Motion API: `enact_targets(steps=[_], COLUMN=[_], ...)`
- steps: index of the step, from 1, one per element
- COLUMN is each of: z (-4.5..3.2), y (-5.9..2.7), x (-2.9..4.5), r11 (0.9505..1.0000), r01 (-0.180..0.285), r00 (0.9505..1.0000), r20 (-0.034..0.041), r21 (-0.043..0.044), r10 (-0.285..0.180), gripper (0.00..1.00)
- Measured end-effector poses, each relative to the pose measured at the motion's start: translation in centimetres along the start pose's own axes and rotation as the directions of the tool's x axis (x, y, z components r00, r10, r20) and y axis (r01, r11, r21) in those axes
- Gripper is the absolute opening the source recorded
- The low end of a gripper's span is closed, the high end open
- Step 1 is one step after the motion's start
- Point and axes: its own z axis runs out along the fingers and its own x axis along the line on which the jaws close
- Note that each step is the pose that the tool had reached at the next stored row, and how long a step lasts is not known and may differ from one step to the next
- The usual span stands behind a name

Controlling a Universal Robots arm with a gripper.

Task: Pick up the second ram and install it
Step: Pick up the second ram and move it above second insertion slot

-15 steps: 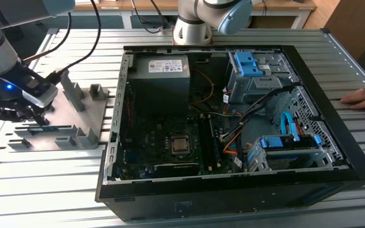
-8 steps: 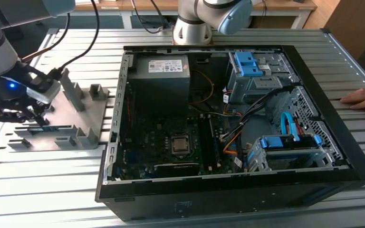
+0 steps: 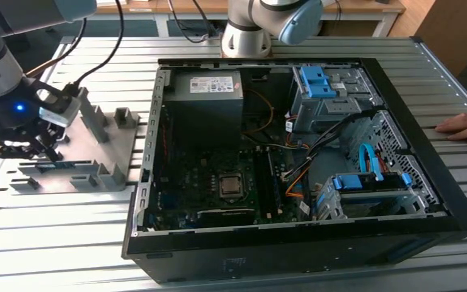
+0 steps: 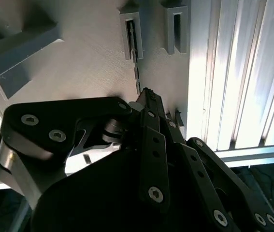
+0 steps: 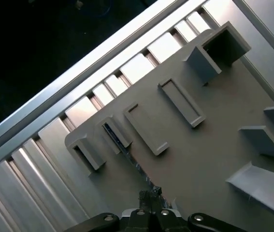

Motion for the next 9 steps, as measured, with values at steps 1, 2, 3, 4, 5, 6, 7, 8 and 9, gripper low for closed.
enact_targets(steps=[1, 2, 3, 4, 5, 6, 7, 8, 9], z=[0.00, 0.00, 0.01, 0.01, 0.01, 0.02, 0.02, 0.03, 0.03], y=[0.00, 0.00, 0.00, 0.00, 0.00, 0.00, 0.00, 0.00, 0.00], x=[0.00, 0.00, 0.00, 0.00, 0.00, 0.00, 0.00, 0.00, 0.00], r11=[0.9998, 0.9993, 0.9985, 0.9973, 0.9958, 0.9940, 0.9919, 0.9893, 0.9865], r01=[0.018, 0.038, 0.056, 0.073, 0.091, 0.109, 0.127, 0.146, 0.164], r00=[0.9998, 0.9993, 0.9985, 0.9973, 0.9958, 0.9940, 0.9919, 0.9893, 0.9865], r20=[-0.0007, -0.0014, -0.0021, -0.0028, -0.0035, -0.0042, -0.0049, -0.0057, -0.0064], r21=[0.0005, 0.0012, 0.0017, 0.0023, 0.0028, 0.0033, 0.0038, 0.0042, 0.0048], r10=[-0.018, -0.038, -0.056, -0.073, -0.091, -0.109, -0.127, -0.146, -0.164], gripper=[0.10, 0.10, 0.10, 0.10, 0.10, 0.10, 0.10, 0.10, 0.10])
